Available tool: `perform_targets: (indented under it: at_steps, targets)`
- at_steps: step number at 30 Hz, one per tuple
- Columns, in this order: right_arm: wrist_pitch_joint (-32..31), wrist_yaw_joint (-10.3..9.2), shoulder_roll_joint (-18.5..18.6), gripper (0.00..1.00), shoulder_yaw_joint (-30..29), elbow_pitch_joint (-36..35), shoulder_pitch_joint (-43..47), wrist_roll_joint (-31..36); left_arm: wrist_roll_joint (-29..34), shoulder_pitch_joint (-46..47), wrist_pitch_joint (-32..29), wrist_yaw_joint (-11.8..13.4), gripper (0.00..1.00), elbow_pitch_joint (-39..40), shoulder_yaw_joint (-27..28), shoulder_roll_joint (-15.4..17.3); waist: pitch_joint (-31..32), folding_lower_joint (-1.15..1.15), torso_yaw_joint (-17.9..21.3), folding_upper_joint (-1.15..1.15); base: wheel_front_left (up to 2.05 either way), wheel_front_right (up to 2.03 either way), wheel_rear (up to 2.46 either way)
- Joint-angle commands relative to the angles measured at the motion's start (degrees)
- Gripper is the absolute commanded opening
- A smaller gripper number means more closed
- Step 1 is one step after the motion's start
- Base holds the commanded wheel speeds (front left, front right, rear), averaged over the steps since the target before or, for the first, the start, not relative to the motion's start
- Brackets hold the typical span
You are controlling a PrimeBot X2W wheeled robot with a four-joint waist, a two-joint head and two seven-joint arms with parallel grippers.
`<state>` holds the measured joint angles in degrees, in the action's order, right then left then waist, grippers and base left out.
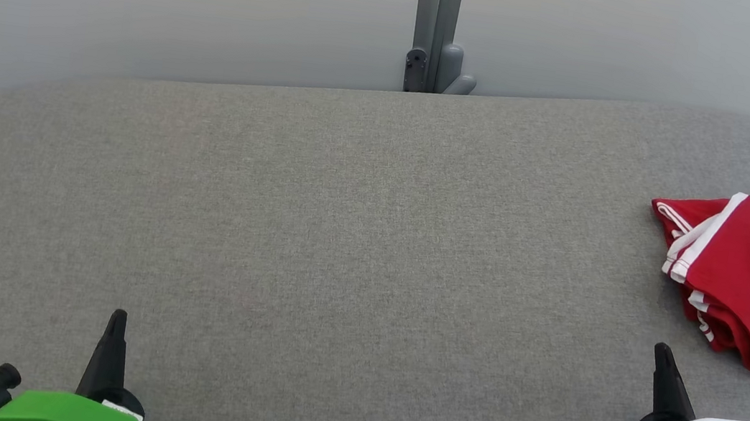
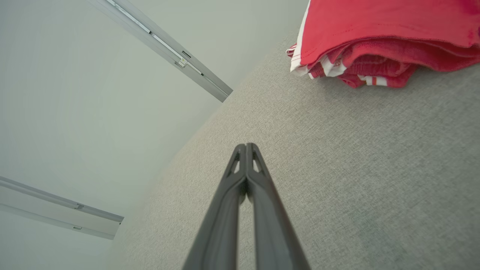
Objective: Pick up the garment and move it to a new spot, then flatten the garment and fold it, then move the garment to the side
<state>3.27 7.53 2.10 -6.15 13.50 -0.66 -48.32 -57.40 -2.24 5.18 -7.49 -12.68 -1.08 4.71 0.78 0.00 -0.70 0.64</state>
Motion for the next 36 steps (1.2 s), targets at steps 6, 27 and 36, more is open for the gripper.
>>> perform_targets:
  at_steps: [6, 27, 36]
  targets:
    - [-1.3, -0.03, 0.5, 0.00, -0.2, -0.4, -1.9, -5.6, -4.8, 2.2, -1.1, 0.0, 0.00, 0.3, 0.8, 0.5, -0.1, 0.00, 0.1, -0.28, 0.00, 0.00, 0.00]
    - [-4.4, -0.02, 0.7, 0.00, -0.3, 0.0, -3.3, -19.1, -16.2, 4.6, -4.2, 0.0, 0.00, -0.2, 2.4, 0.3, -0.3, 0.00, 0.2, -0.39, 0.00, 0.00, 0.00]
    - [-5.6, -0.03, 0.7, 0.00, -0.4, 0.1, -3.9, -24.5, -20.6, 5.5, -5.5, 0.0, 0.00, -0.4, 3.1, 0.2, -0.4, 0.00, 0.3, -0.43, 0.00, 0.00, 0.00]
